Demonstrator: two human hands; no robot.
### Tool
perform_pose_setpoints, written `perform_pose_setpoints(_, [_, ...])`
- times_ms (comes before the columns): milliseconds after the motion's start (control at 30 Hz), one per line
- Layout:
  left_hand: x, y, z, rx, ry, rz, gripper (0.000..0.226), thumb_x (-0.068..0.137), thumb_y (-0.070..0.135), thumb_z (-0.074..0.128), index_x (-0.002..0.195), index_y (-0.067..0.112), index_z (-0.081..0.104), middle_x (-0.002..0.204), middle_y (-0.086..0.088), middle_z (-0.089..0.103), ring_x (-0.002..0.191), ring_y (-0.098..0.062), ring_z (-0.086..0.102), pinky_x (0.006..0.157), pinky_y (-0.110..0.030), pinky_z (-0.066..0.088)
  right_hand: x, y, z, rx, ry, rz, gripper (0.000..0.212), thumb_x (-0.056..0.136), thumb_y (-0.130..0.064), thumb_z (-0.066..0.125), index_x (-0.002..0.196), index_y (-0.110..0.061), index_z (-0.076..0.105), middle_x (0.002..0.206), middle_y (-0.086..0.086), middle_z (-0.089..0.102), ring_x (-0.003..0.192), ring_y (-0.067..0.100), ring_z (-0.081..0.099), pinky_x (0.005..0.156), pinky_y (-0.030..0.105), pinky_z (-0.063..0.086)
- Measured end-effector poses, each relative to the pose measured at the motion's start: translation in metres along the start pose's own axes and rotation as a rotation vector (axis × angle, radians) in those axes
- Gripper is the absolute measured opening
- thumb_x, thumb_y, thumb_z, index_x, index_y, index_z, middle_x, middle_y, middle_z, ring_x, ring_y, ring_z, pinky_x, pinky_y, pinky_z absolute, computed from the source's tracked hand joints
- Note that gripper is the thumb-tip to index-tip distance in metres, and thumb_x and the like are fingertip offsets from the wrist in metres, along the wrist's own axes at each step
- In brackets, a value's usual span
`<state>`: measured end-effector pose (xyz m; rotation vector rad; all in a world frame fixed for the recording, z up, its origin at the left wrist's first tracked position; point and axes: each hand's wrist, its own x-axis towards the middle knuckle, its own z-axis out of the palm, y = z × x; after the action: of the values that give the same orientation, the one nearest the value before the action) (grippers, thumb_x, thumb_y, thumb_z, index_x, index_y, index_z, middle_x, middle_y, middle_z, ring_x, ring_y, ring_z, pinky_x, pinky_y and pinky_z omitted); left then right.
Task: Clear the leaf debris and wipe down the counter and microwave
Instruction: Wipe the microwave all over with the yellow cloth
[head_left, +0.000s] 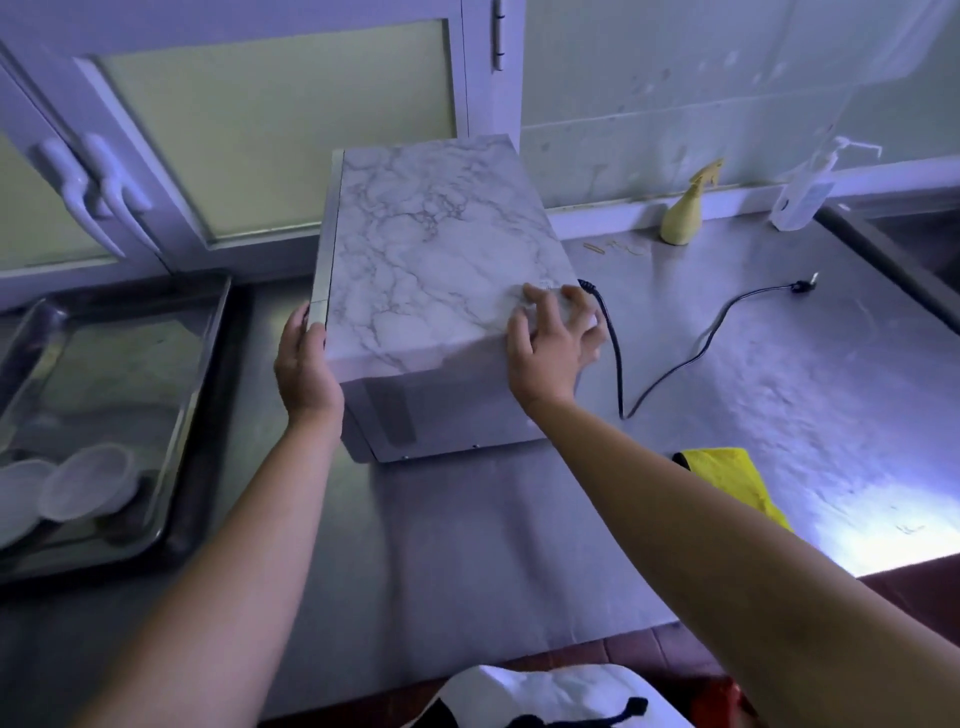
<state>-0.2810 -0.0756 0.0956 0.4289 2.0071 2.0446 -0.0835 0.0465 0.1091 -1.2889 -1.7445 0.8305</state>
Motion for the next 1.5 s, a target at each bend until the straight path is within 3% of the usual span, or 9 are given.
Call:
perform_pose_setpoints(100, [-0.011, -0.005, -0.011, -0.126, -0.004, -0.165, 0.068, 0.085, 0.050, 0.057, 0.136, 0.005, 0.052, 0.139, -0.015, 0.057, 0.128, -0.031, 0.055, 0.111, -0.045, 0.041, -0.005, 0.024, -0.031, 0.146, -0.115, -0.123, 0.042, 0.094, -0.032, 0.057, 0.136, -0.036, 0.054, 0.156, 0.000, 0.024, 0.139, 0.009, 0.022, 0.116, 0.030, 0.026])
perform_pose_setpoints(167, [-0.042, -0.020, -0.017, -0.177, 0.093, -0.194, 0.057, 0.091, 0.047, 0.055, 0.133, 0.009, 0.050, 0.140, -0.012, 0.053, 0.127, -0.026, 0.052, 0.107, -0.037, 0.040, -0.019, 0.065, -0.061, 0.202, -0.047, -0.109, 0.048, 0.095, -0.025, 0.061, 0.141, -0.030, 0.050, 0.156, 0.001, 0.025, 0.132, -0.005, 0.029, 0.109, 0.018, 0.028])
perform_pose_setpoints(333, [-0.154, -0.089, -0.011, 0.099, 0.158, -0.501, 0.024, 0.096, 0.019, 0.054, 0.118, 0.014, 0.062, 0.120, -0.006, 0.062, 0.110, -0.022, 0.058, 0.098, -0.037, 0.047, -0.031, 0.209, -0.141, -0.391, -0.142, 0.416, 0.061, 0.091, -0.034, 0.063, 0.146, -0.018, 0.044, 0.152, 0.016, 0.036, 0.137, 0.036, 0.039, 0.113, 0.047, 0.032])
perform_pose_setpoints(533, [-0.229, -0.115, 0.017, 0.285, -0.174, -0.703, 0.024, 0.093, 0.011, 0.060, 0.116, 0.013, 0.068, 0.101, -0.004, 0.070, 0.095, -0.019, 0.066, 0.076, -0.030, 0.050, -0.004, 0.289, -0.192, -0.593, -0.329, 0.786, 0.068, 0.087, -0.039, 0.063, 0.142, -0.007, 0.039, 0.144, 0.018, 0.041, 0.134, 0.039, 0.038, 0.108, 0.053, 0.039])
perform_pose_setpoints(800, [-0.258, -0.081, 0.051, 0.329, -0.365, -0.596, 0.018, 0.094, 0.014, 0.065, 0.110, 0.021, 0.069, 0.113, -0.007, 0.070, 0.098, -0.015, 0.067, 0.083, -0.027, 0.051, 0.007, 0.249, -0.178, -0.234, -0.440, 0.470, 0.022, 0.083, -0.015, 0.067, 0.103, -0.019, 0.058, 0.107, 0.012, 0.065, 0.091, 0.031, 0.059, 0.078, 0.035, 0.048])
perform_pose_setpoints(933, [-0.253, -0.039, 0.060, 0.346, -0.570, -0.392, 0.061, 0.081, 0.031, 0.080, 0.136, 0.032, 0.053, 0.133, 0.008, 0.057, 0.121, -0.006, 0.055, 0.092, -0.020, 0.044, -0.004, 0.192, -0.174, 0.142, -0.757, 0.283, 0.026, 0.077, -0.012, 0.074, 0.100, -0.019, 0.062, 0.096, 0.006, 0.068, 0.086, 0.023, 0.062, 0.070, 0.029, 0.047])
perform_pose_setpoints(1033, [-0.248, -0.010, 0.069, 0.214, -0.721, -0.328, 0.086, 0.069, 0.040, 0.081, 0.145, 0.034, 0.042, 0.141, 0.007, 0.052, 0.129, -0.009, 0.049, 0.105, -0.026, 0.039, -0.009, 0.158, -0.171, 0.632, -0.965, 0.375, 0.042, 0.075, 0.000, 0.079, 0.112, -0.002, 0.059, 0.105, 0.016, 0.070, 0.094, 0.029, 0.067, 0.081, 0.042, 0.055])
perform_pose_setpoints(1300, [-0.225, 0.017, 0.075, -0.066, -0.610, -0.364, 0.036, 0.086, 0.001, 0.067, 0.117, 0.019, 0.065, 0.100, -0.008, 0.074, 0.087, -0.022, 0.070, 0.068, -0.032, 0.058, -0.037, 0.127, -0.154, 0.950, -1.045, 0.562, 0.057, 0.080, -0.012, 0.069, 0.135, -0.005, 0.055, 0.128, 0.021, 0.065, 0.112, 0.036, 0.065, 0.087, 0.042, 0.056])
perform_pose_setpoints(1500, [-0.185, 0.040, 0.058, -0.171, -0.906, -0.378, 0.040, 0.087, 0.004, 0.066, 0.121, 0.024, 0.067, 0.104, -0.008, 0.074, 0.084, -0.019, 0.071, 0.069, -0.034, 0.058, -0.058, 0.101, -0.144, 1.418, -1.080, 0.836, 0.067, 0.093, -0.058, 0.055, 0.127, -0.002, 0.066, 0.125, 0.025, 0.066, 0.115, 0.041, 0.064, 0.095, 0.051, 0.052])
